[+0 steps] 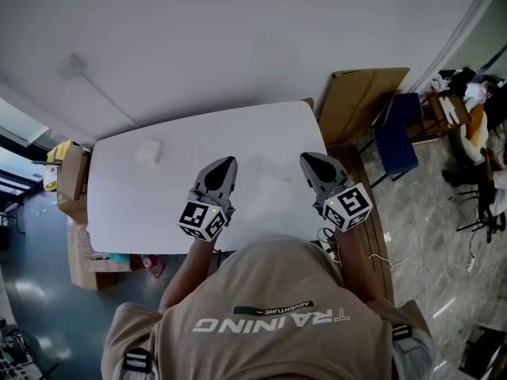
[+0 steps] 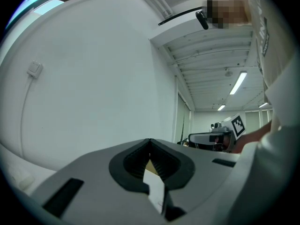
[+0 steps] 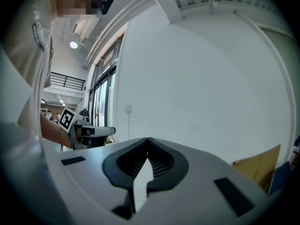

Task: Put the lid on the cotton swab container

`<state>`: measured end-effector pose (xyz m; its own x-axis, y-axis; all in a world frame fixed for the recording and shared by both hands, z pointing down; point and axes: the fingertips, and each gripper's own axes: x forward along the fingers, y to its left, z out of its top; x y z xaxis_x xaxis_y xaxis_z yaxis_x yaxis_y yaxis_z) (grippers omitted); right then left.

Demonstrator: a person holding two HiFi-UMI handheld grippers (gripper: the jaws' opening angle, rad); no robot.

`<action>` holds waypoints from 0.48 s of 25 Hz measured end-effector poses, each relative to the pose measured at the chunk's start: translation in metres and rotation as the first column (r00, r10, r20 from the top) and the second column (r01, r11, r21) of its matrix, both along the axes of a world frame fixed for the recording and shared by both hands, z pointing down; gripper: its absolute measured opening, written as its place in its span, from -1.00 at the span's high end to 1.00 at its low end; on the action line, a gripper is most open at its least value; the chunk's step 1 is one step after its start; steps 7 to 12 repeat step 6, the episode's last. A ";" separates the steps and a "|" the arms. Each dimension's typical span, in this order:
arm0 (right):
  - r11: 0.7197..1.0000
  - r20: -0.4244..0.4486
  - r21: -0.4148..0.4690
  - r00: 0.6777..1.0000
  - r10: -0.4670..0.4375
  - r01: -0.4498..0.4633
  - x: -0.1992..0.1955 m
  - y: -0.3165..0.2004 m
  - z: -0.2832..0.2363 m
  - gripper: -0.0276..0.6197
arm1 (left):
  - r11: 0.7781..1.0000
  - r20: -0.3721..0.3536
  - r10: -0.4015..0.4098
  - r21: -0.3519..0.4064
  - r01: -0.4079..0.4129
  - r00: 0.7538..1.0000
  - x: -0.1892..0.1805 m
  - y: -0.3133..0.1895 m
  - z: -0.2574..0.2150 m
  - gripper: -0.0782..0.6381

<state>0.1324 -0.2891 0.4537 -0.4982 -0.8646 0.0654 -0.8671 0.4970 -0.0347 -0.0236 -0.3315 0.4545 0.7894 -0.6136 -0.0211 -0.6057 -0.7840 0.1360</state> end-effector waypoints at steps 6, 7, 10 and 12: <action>1.000 -0.019 -0.005 0.999 -0.025 0.025 -0.009 -0.003 0.003 0.86 | 1.000 -0.033 -0.019 -0.020 0.019 0.999 -0.008 0.001 -0.002 0.75; 1.000 -0.019 -0.005 0.999 -0.025 0.025 -0.009 -0.003 0.003 0.86 | 1.000 -0.033 -0.019 -0.020 0.019 0.999 -0.008 0.001 -0.002 0.75; 1.000 -0.019 -0.005 0.999 -0.025 0.025 -0.009 -0.003 0.003 0.86 | 1.000 -0.033 -0.019 -0.020 0.019 0.999 -0.008 0.001 -0.002 0.75; 1.000 -0.019 -0.005 0.999 -0.025 0.025 -0.009 -0.003 0.003 0.86 | 1.000 -0.033 -0.019 -0.020 0.019 0.999 -0.008 0.001 -0.002 0.75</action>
